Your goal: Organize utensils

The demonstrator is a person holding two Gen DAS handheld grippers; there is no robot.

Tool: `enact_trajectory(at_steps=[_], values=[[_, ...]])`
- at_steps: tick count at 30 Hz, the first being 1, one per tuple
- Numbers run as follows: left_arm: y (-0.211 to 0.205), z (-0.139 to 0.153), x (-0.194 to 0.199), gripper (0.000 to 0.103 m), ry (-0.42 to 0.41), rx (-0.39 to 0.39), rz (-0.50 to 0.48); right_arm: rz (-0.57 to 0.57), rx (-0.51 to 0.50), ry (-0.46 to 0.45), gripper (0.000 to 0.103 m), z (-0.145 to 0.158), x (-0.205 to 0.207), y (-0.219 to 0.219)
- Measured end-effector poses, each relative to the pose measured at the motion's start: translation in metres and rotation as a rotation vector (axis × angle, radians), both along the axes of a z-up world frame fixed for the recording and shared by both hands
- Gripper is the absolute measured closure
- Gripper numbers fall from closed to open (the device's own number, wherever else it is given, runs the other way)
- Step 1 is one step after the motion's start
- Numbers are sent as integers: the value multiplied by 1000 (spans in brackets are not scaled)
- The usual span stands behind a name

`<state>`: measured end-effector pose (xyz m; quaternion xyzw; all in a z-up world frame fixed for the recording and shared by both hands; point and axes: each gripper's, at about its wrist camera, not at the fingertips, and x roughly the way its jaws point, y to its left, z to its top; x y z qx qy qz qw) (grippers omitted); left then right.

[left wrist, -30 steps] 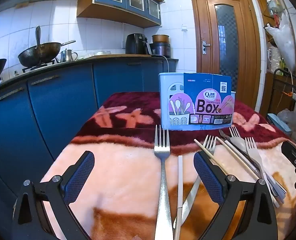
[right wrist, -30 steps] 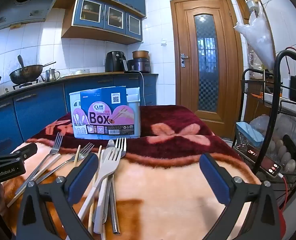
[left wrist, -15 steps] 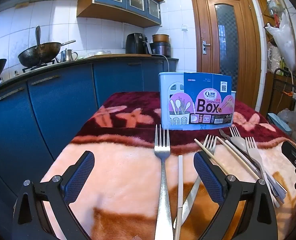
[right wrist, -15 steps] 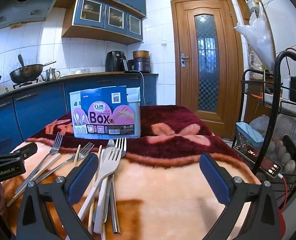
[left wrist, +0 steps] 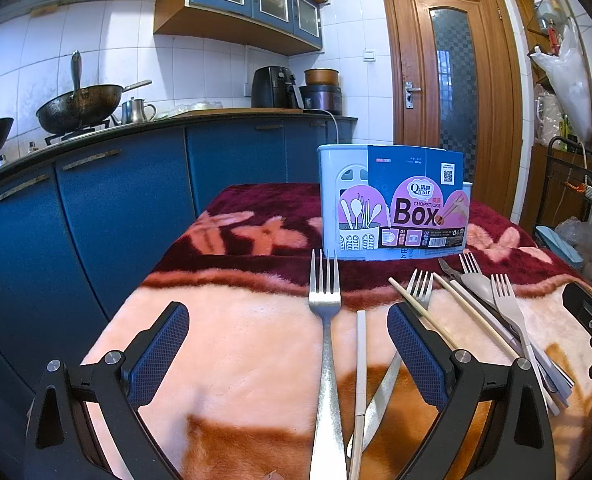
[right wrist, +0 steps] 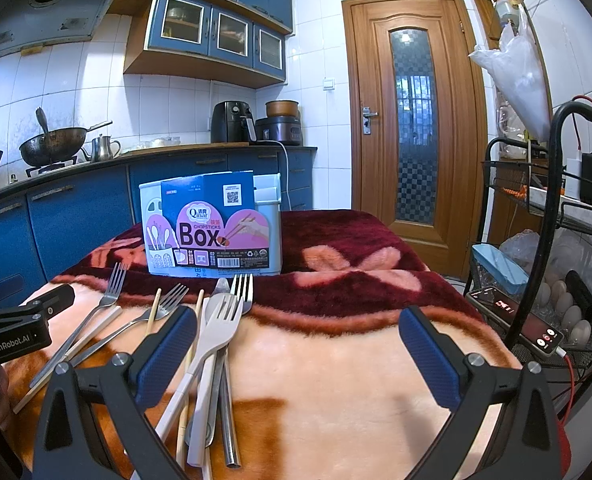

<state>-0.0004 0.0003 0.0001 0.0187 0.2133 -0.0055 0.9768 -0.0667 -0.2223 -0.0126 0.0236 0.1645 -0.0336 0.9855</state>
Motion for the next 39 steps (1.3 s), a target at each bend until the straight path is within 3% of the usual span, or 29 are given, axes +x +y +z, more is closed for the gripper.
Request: enact_trajectory(at_steps=[39], values=[[0, 0, 0, 4, 0, 1, 0, 0, 0, 0, 0, 0, 0, 0]])
